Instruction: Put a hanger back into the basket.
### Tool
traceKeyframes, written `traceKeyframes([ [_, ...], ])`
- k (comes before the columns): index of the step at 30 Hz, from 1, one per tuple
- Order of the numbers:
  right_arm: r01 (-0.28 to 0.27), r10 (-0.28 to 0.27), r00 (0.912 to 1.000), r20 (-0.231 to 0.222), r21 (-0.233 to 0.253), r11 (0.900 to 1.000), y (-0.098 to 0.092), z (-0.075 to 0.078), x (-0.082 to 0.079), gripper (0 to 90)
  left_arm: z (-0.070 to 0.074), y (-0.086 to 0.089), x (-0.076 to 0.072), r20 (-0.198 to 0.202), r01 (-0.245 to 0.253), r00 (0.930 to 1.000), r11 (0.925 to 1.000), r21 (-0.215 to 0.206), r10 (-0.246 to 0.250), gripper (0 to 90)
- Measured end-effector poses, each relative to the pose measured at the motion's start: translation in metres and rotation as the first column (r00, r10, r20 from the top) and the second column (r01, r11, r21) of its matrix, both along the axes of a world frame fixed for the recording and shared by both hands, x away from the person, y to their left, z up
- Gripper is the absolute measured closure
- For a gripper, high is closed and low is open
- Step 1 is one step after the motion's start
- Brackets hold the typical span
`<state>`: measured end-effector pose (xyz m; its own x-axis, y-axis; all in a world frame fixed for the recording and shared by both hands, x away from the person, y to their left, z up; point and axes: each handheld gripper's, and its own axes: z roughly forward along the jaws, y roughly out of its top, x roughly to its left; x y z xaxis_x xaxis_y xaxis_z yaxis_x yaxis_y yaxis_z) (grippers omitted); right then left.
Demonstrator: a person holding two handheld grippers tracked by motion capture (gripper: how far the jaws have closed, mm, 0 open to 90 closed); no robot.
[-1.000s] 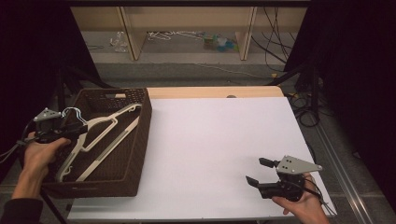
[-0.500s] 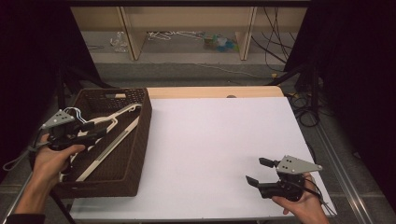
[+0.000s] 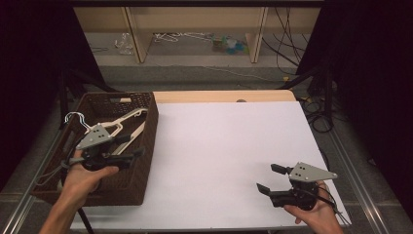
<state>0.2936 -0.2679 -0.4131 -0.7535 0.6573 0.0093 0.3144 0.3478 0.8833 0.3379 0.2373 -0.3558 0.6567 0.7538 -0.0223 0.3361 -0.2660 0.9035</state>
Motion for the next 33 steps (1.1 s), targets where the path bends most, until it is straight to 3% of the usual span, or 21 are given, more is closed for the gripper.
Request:
traceKeyframes([
  [8, -0.005, 0.005, 0.9999, -0.015, -0.001, 1.000, 0.001, 0.000, 0.000, 19.9, -0.007, -0.028, -0.010, 0.023, 0.070, 0.9973, 0.9975, -0.008, -0.070, 26.8],
  [9, -0.001, 0.001, 1.0000, -0.002, -0.001, 1.000, 0.000, 0.000, 0.000, 19.8, -0.009, -0.031, -0.011, 0.018, 0.072, 0.9973, 0.9972, -0.022, -0.071, 26.0],
  [12, -0.002, 0.002, 1.0000, 0.001, 0.003, 1.000, 0.000, 0.000, 0.000, 19.4, -0.014, -0.038, -0.014, 0.025, 0.082, 0.9963, 0.9965, -0.012, -0.082, 24.5],
  [15, -0.005, 0.005, 0.9998, -0.020, 0.008, 1.000, 0.001, 0.000, -0.001, 19.3, -0.019, -0.045, -0.018, 0.028, 0.090, 0.9956, 0.9956, -0.025, -0.090, 23.9],
  [22, -0.001, 0.001, 1.0000, -0.007, 0.010, 1.000, 0.001, 0.000, -0.002, 19.3, -0.031, -0.058, -0.029, 0.042, 0.125, 0.9914, 0.9920, -0.019, -0.124, 23.9],
  [26, -0.002, 0.002, 1.0000, -0.009, 0.016, 1.000, 0.001, 0.000, -0.003, 19.2, -0.034, -0.062, -0.033, 0.075, 0.135, 0.9881, 0.9908, -0.004, -0.134, 23.9],
  [30, -0.002, 0.002, 0.9999, 0.016, 0.011, 1.000, 0.002, -0.002, -0.002, 19.0, -0.037, -0.066, -0.038, 0.077, 0.145, 0.9867, 0.9892, -0.020, -0.143, 23.8],
  [33, -0.006, 0.006, 0.9998, 0.017, 0.016, 1.000, 0.002, -0.002, -0.002, 18.8, -0.040, -0.066, -0.039, 0.112, 0.159, 0.9811, 0.9873, -0.004, -0.157, 23.6],
])
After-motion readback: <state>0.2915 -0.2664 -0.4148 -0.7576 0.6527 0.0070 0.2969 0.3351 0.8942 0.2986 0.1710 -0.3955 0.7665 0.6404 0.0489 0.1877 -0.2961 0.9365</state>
